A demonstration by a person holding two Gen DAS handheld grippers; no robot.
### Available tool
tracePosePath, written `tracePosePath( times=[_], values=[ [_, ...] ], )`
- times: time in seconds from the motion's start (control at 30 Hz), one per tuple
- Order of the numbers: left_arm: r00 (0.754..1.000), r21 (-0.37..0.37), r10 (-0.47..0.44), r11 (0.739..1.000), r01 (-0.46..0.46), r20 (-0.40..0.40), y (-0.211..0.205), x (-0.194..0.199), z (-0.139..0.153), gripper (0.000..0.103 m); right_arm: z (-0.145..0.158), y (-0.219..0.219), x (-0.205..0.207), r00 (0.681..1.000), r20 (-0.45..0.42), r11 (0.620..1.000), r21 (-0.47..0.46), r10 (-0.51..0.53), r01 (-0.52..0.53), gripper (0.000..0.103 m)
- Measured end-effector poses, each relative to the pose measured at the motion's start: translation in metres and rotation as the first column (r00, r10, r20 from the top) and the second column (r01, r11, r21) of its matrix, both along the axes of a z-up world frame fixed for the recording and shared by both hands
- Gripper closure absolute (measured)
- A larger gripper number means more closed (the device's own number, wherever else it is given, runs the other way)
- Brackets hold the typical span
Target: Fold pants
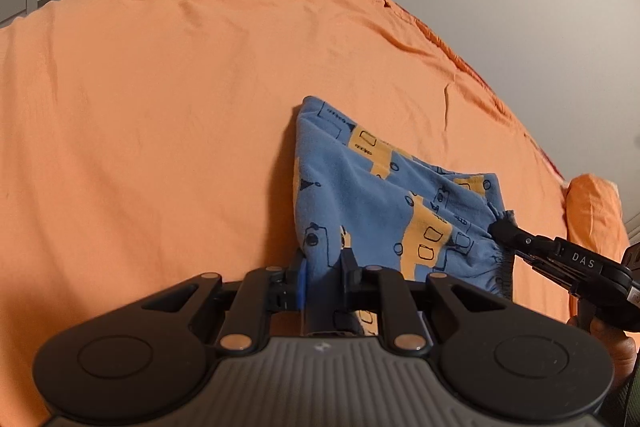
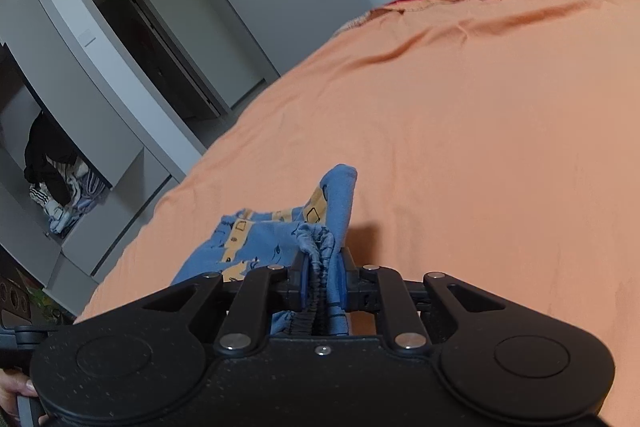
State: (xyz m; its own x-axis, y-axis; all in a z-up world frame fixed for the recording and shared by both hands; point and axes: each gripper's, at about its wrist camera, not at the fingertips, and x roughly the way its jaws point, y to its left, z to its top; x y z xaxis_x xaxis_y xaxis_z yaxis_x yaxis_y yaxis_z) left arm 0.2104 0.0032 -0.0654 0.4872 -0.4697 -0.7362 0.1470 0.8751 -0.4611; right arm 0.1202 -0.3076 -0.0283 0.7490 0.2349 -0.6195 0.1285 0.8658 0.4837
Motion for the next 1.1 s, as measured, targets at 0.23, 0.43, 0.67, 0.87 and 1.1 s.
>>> tracePosePath(
  times=[0.23, 0.43, 0.67, 0.87, 1.1],
  values=[
    [0.999, 0.077, -0.015, 0.997, 0.011, 0.052, -0.015, -0.024, 0.006, 0.086, -0.014, -0.003, -0.041, 1.000, 0.004, 0.998, 0.054, -0.031, 0.030, 0.088],
    [0.994, 0.110, -0.026, 0.994, 0.014, 0.110, -0.027, -0.026, 0.007, 0.086, -0.011, 0.004, -0.046, 0.999, 0.052, 1.000, -0.019, -0.007, 0.008, 0.088],
    [0.982, 0.065, -0.064, 0.996, 0.053, 0.179, -0.027, -0.033, 0.006, 0.086, -0.002, 0.008, -0.042, 0.993, 0.113, 0.999, -0.027, -0.019, 0.022, 0.088],
    [0.971, 0.043, -0.073, 0.997, 0.064, 0.228, -0.040, -0.023, 0.007, 0.086, 0.013, 0.011, -0.039, 0.980, 0.195, 0.997, -0.060, -0.034, 0.046, 0.088],
    [0.939, 0.097, -0.072, 0.994, 0.041, 0.335, -0.072, 0.029, 0.035, 0.086, 0.025, -0.012, 0.015, 0.960, 0.280, 0.990, -0.133, -0.005, 0.044, 0.088]
  ],
)
